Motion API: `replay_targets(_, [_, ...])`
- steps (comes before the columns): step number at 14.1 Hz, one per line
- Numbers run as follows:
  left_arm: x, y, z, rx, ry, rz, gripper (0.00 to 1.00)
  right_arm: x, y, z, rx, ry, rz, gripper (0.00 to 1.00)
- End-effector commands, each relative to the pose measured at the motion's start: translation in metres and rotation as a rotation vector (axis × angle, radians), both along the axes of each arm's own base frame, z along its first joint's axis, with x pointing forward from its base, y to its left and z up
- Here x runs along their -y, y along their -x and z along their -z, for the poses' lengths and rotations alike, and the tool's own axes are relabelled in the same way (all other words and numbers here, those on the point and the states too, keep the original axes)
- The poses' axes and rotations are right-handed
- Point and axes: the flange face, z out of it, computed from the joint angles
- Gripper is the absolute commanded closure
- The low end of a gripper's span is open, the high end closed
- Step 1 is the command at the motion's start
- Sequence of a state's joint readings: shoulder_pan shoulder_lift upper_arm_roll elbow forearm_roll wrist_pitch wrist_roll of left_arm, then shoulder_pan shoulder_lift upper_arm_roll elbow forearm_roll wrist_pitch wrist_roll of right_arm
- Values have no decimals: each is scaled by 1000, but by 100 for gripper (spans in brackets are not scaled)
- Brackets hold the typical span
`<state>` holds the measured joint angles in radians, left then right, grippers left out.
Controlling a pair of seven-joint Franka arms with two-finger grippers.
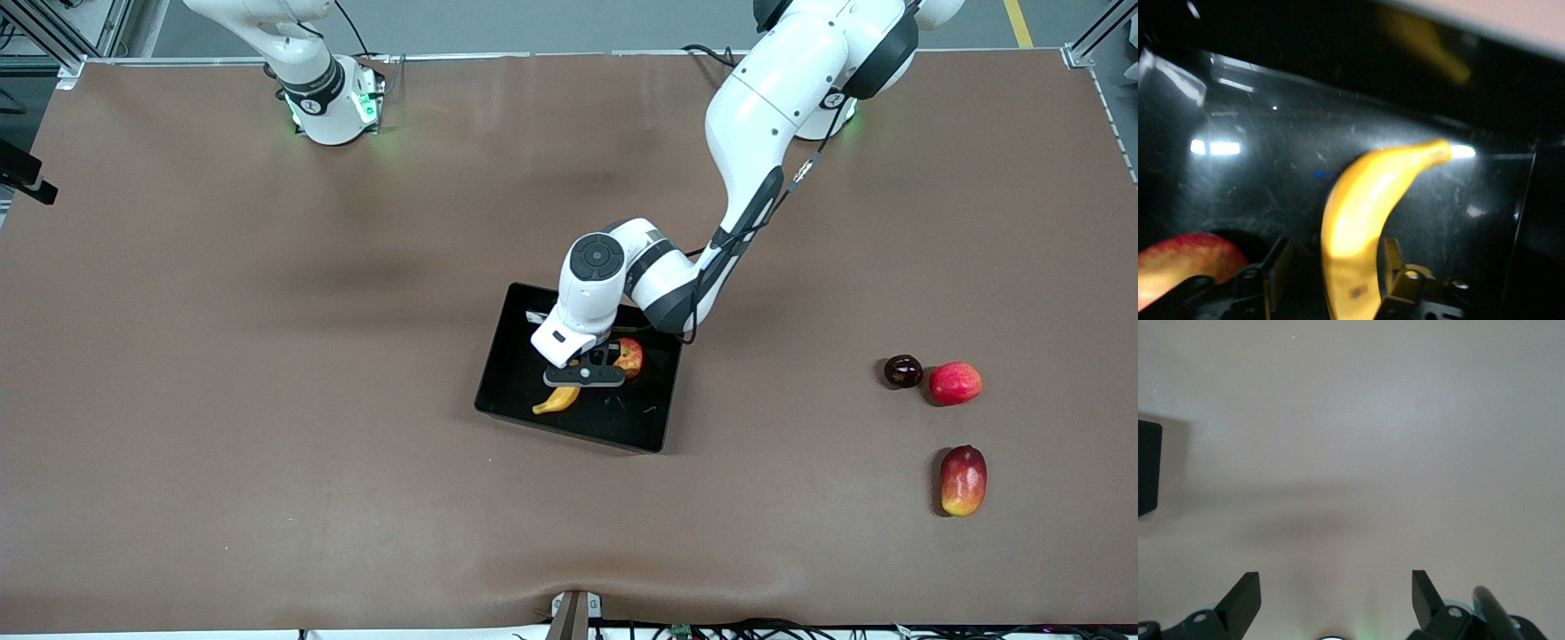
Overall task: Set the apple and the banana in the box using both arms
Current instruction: 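Open the left gripper to drop the banana into the box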
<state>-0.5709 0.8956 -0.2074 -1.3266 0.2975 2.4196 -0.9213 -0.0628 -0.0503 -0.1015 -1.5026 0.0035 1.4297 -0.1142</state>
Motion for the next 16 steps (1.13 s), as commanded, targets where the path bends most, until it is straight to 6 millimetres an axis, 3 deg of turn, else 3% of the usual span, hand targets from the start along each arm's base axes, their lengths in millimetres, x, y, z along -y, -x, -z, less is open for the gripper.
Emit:
replay_targets(1, [-21,-17,-79,58,-28,-34,0,2,1,-3,5,6,-2,0])
replay_targets(2, [-39,-24,-115,49,-53,-67,0,2,1,-3,5,6,-2,0])
replay_targets(4, [-99,-51,-185,69,-69,-128,0,2,1,-3,5,6,-2,0])
replay_targets(5, [-121,-55,-214,82,-86,-105,0,2,1,-4,8,6,-2,0])
replay_targets(10, [-239,-74,-297,55,-163,-185,0,0,-1,-5,22,7,-5,0])
replay_targets(13, [-288,-69,-341,53,-183,-202,0,-1,-1,-5,23,7,-8,0])
replay_targets(16, [-319,-57,-378,46,-168,-194,0,-1,-1,-5,23,9,-13,0])
